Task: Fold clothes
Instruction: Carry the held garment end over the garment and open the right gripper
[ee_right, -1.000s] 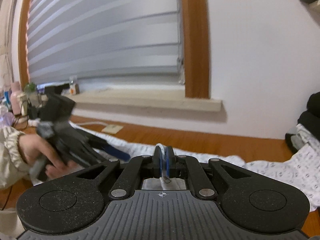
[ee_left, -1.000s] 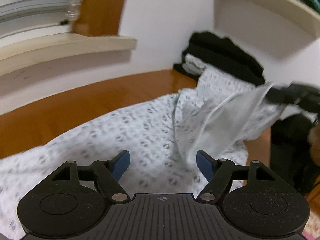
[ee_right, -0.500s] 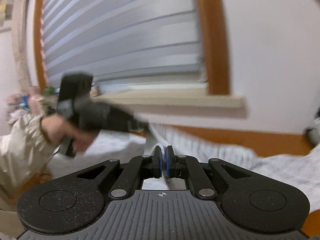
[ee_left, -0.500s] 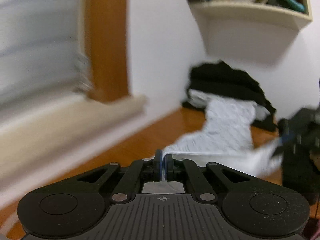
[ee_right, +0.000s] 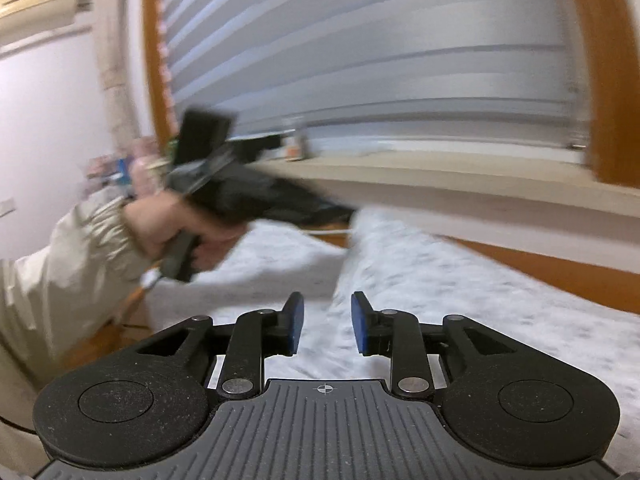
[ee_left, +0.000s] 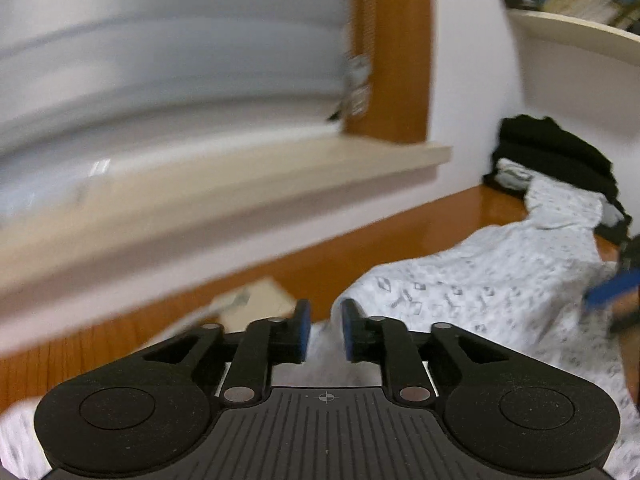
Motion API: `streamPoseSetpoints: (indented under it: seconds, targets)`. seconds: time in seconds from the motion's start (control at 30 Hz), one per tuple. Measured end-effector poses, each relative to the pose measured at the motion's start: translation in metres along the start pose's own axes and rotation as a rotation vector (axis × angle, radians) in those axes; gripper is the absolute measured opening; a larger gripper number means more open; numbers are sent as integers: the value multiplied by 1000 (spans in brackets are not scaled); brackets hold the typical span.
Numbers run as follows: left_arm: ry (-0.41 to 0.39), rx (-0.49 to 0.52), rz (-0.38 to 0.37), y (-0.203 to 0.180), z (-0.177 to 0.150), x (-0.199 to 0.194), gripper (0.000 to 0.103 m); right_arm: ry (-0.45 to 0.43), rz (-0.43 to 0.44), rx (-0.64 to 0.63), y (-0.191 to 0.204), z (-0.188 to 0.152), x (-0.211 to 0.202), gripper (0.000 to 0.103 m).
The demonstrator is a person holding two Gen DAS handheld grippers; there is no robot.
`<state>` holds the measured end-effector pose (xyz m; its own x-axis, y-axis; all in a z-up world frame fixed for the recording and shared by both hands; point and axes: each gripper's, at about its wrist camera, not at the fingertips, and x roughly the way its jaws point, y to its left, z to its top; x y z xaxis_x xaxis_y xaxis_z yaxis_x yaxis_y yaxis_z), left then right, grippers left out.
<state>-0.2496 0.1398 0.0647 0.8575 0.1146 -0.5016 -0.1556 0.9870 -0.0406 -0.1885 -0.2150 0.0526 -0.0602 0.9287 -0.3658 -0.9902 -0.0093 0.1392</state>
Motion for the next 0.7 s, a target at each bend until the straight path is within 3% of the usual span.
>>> streamPoseSetpoints:
  seconds: [0.07,0.2,0.27,0.37,0.43,0.63,0.67,0.7]
  targets:
    - [10,-34,3,5,-8,1,35,-10,-118,-1,-18,-8,-20,31]
    - [0,-69,-31,-4,-14,-3,41,14,-381,-49,-46,-30,-65,33]
    - [21,-71,-51,-16,-16,-2,48,39,-472,-65,-55,-44,-85,34]
    - [39,-51,-87,-40,-21,0,58,54,-511,-34,-63,-62,-104,40]
    - [45,-33,-105,-52,-26,-1,60,59,-506,-21,-63,-71,-106,47]
    - [40,-13,-139,-71,-37,-11,61,99,-483,-77,-53,-80,-88,51]
    - [35,-18,-151,-72,-38,-15,62,98,-495,-97,-52,-81,-86,47]
    - [30,-22,-164,-74,-39,-18,62,91,-506,-98,-53,-81,-88,17]
